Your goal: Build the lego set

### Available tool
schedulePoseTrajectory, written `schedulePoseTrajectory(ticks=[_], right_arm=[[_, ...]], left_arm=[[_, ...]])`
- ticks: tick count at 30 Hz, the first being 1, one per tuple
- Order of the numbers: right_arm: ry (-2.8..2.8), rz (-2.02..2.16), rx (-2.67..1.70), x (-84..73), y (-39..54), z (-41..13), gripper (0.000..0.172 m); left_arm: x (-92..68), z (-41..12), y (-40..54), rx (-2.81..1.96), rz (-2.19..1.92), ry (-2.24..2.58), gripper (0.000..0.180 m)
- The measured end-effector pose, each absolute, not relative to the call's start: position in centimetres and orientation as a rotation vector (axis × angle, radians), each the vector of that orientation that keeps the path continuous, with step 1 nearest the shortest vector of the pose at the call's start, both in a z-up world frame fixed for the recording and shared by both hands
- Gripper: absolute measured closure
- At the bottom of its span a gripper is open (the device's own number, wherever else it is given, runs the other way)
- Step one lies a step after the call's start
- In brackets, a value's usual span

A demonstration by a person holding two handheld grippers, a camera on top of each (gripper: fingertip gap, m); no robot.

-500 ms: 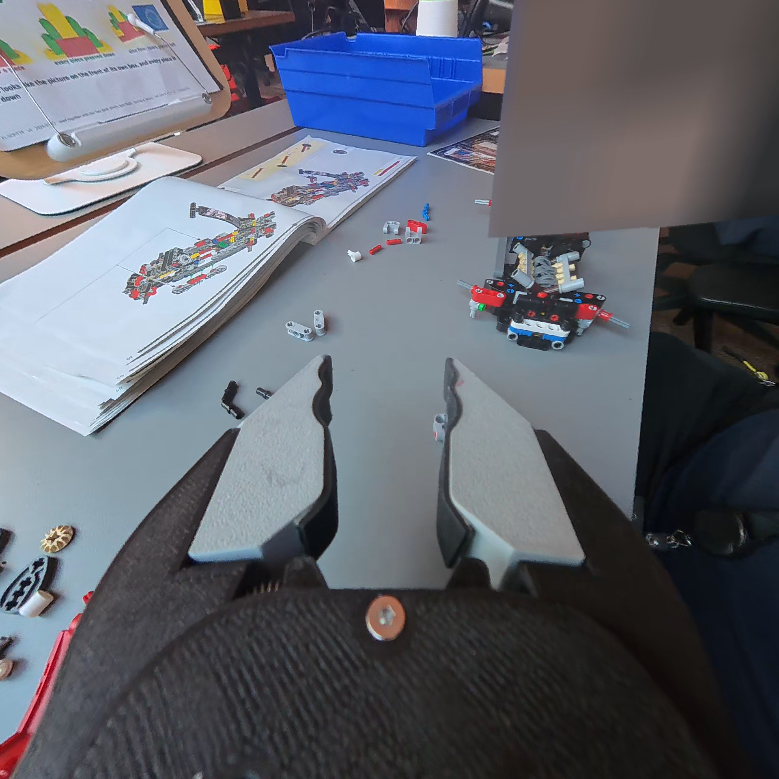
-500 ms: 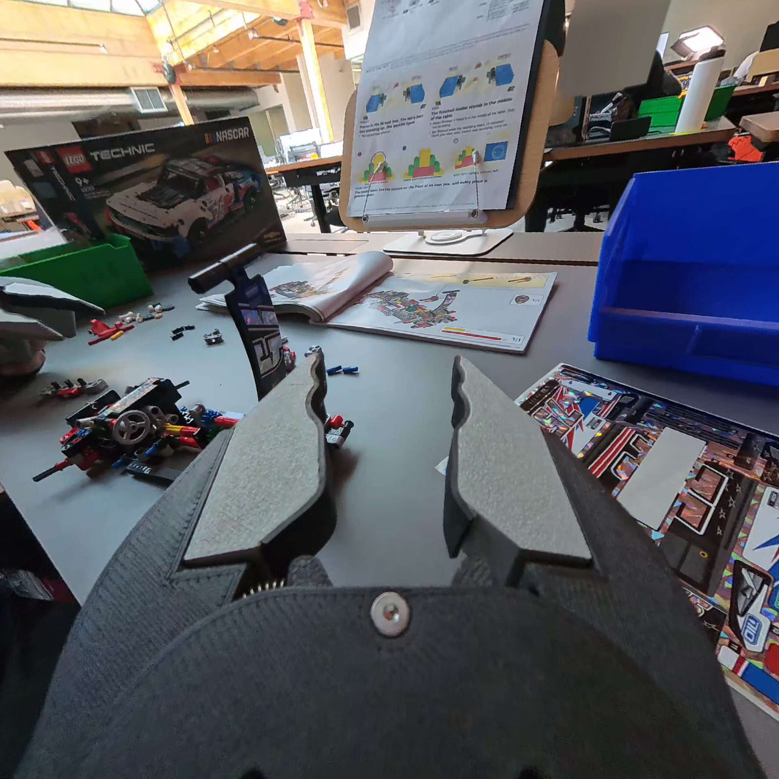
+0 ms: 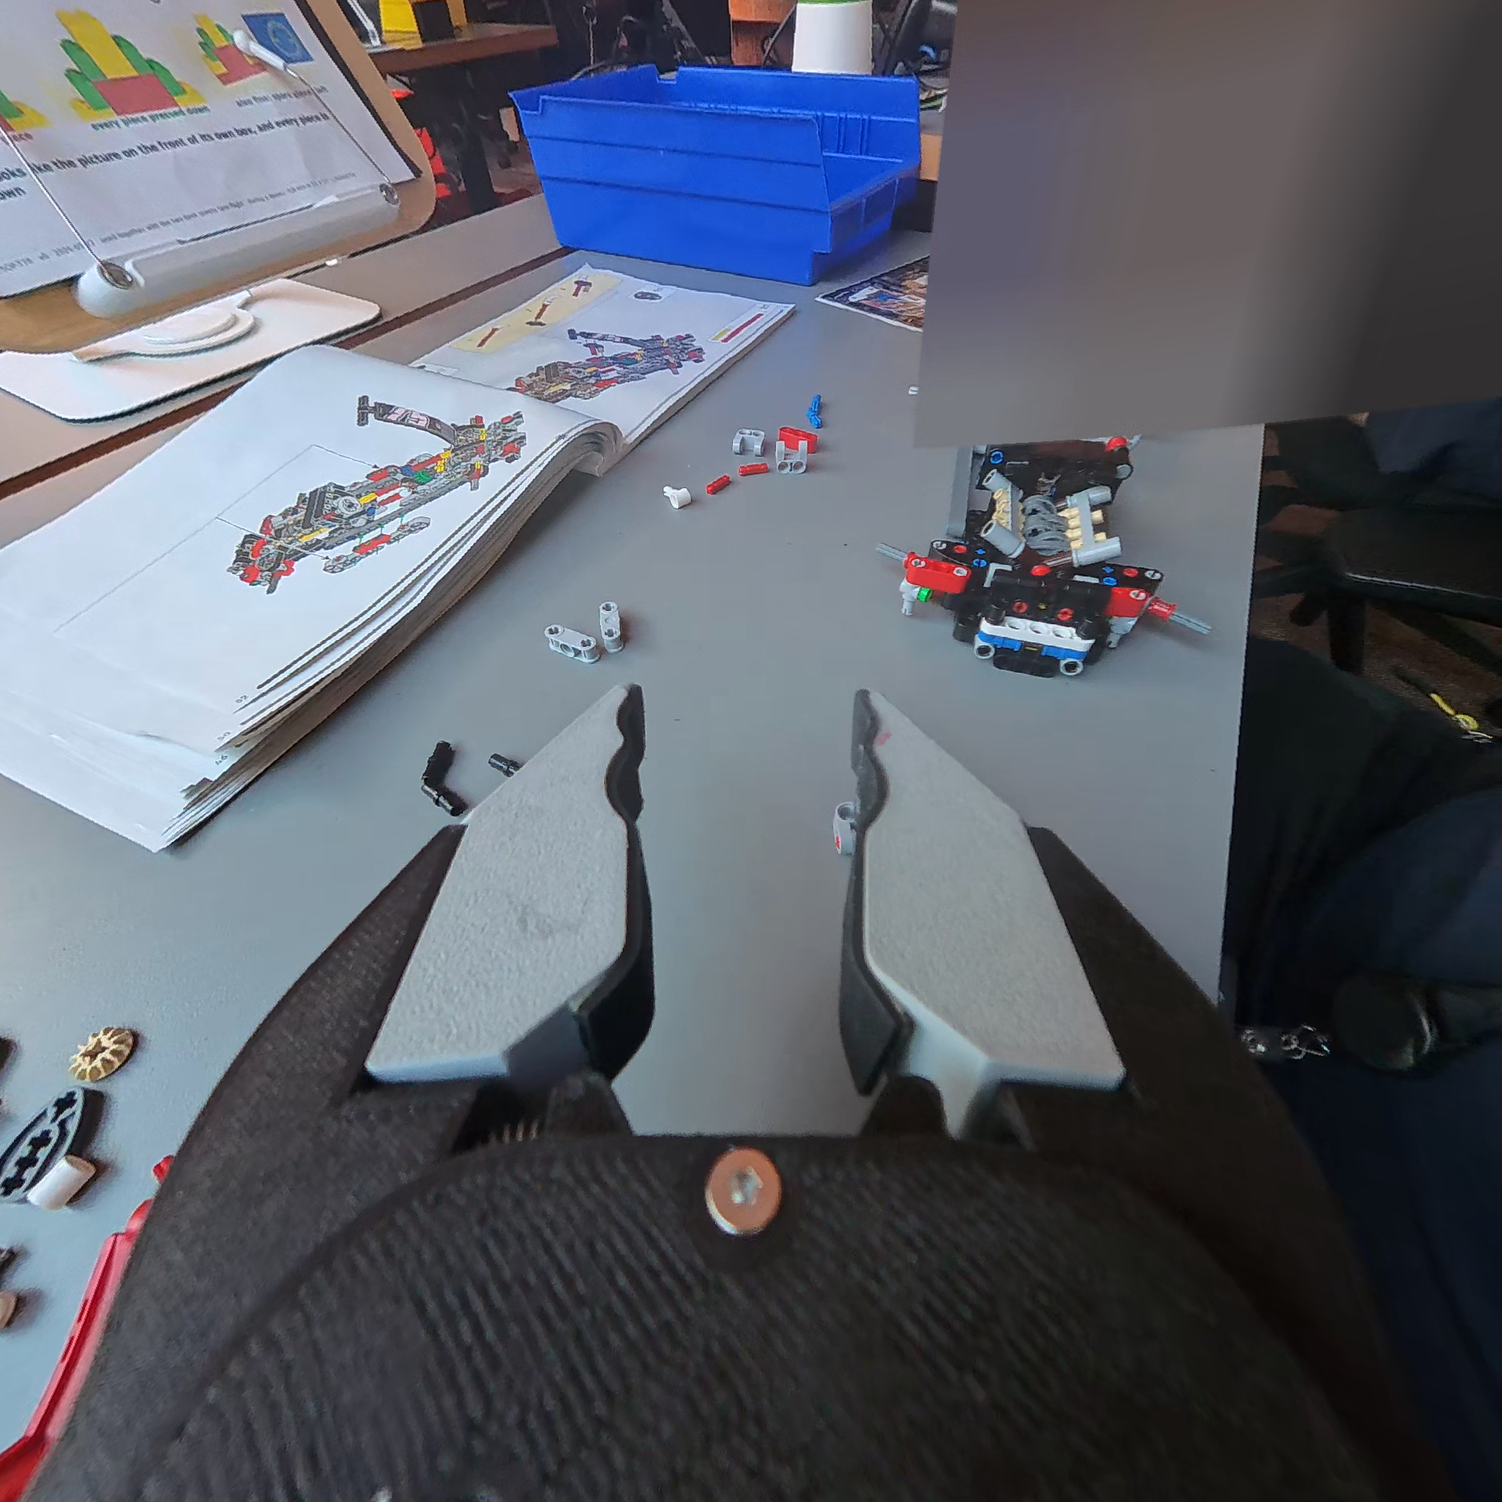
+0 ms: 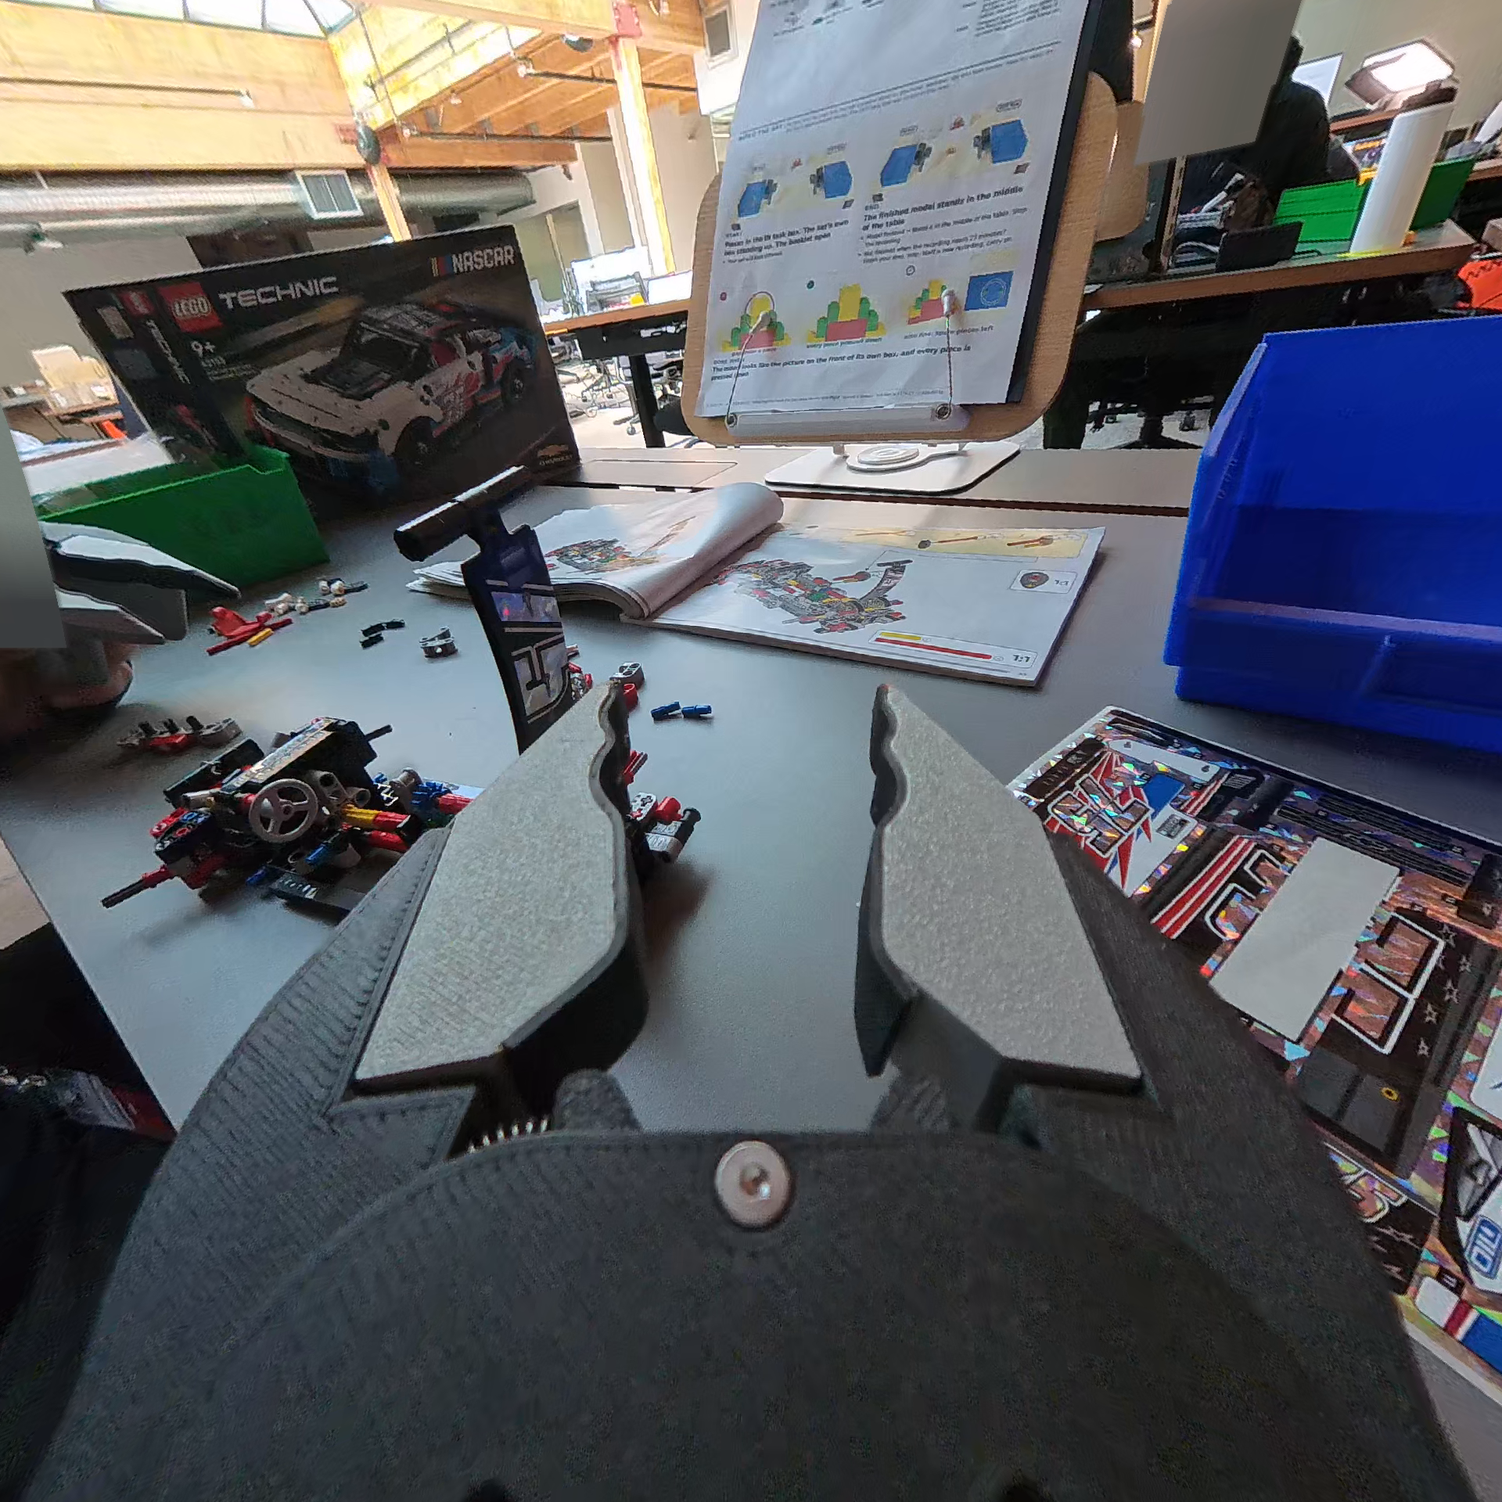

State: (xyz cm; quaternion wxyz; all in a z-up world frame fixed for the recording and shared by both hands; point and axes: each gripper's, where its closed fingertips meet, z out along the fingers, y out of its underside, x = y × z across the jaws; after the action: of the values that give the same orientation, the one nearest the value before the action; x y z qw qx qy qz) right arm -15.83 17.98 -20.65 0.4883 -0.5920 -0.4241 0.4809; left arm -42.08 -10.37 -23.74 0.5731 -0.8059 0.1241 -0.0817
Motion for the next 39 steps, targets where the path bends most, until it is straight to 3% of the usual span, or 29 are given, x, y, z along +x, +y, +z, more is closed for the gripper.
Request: schedulePoseTrajectory(ticks=[21, 25, 39], right_arm=[[-1.125, 1.162, -1.447, -16.6, 17.1, -21.4, 0.119], [-1.107, 1.135, -1.458, -16.5, 17.4, -21.4, 0.129], [-1.058, 1.202, -1.489, -16.2, 17.7, -21.2, 0.128]], left_arm=[[-41.7, -24.1, -10.2, -1.907, -0.145, 0.346, 0.132], [-41.8, -24.3, -10.1, -1.913, -0.048, 0.370, 0.132], [-44.2, -23.6, -9.9, -1.899, -0.050, 0.173, 0.134]])
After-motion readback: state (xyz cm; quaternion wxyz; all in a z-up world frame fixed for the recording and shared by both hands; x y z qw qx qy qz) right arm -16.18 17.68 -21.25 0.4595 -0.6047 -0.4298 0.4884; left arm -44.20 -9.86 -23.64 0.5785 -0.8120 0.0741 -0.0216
